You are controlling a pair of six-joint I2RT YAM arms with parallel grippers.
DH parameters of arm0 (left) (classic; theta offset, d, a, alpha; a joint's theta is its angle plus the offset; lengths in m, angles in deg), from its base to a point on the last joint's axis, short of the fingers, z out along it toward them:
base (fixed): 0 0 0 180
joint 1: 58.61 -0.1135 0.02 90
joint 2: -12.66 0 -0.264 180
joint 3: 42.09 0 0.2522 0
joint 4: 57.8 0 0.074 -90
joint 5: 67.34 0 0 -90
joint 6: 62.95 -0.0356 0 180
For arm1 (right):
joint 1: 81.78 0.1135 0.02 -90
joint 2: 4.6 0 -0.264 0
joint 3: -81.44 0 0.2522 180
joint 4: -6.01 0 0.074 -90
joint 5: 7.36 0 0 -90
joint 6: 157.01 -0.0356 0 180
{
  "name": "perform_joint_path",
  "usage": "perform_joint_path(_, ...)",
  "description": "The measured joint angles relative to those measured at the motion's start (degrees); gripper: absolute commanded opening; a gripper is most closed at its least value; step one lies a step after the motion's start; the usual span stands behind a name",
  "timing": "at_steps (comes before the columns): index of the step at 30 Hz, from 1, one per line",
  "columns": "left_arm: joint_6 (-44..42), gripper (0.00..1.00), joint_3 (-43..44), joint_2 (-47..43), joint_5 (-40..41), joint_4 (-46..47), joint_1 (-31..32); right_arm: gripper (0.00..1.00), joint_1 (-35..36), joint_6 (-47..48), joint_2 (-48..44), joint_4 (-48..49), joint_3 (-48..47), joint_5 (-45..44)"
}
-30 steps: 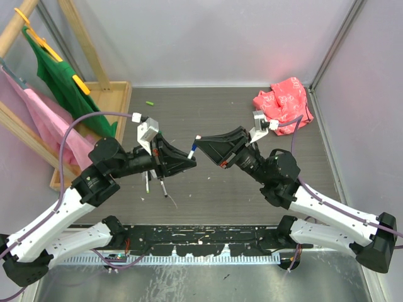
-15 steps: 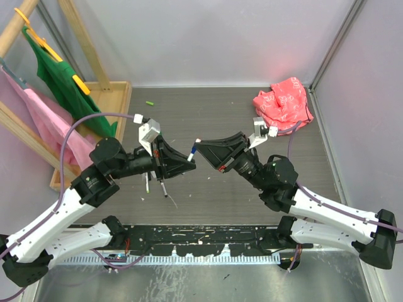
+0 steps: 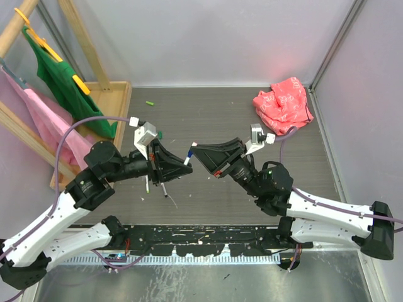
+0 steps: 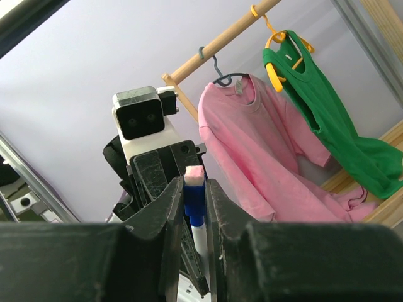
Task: Insert the pens into the pen caps
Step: Insert the pen cap onto the pen.
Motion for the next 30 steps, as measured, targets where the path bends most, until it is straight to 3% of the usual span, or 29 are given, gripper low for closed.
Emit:
perform_joint_path(9, -0.15, 0.0, 0.02, -0.24, -0.35, -1.62, -0.02, 0.04, 2.03, 2.47, -0.59, -3.67, -1.73, -2.4)
perform_joint_path(13, -0.13, 0.0, 0.66, -0.02, -0.57, -0.13, -0.07, 0.11, 2.6, 6.36, -1.22, -11.1, -6.82, -2.54)
perform_joint_path(23, -1.18, 0.0, 2.19, -0.2, -0.07, 3.91, -0.13, 0.43, 3.93, 10.86, -0.55, -19.85, -13.55, 0.24)
perform_joint_path(30, -1.46, 0.0, 2.43, -0.59, 1.01, 3.93, -0.33, 0.5, 4.52, 12.2, -1.84, -24.61, -13.53, 1.2)
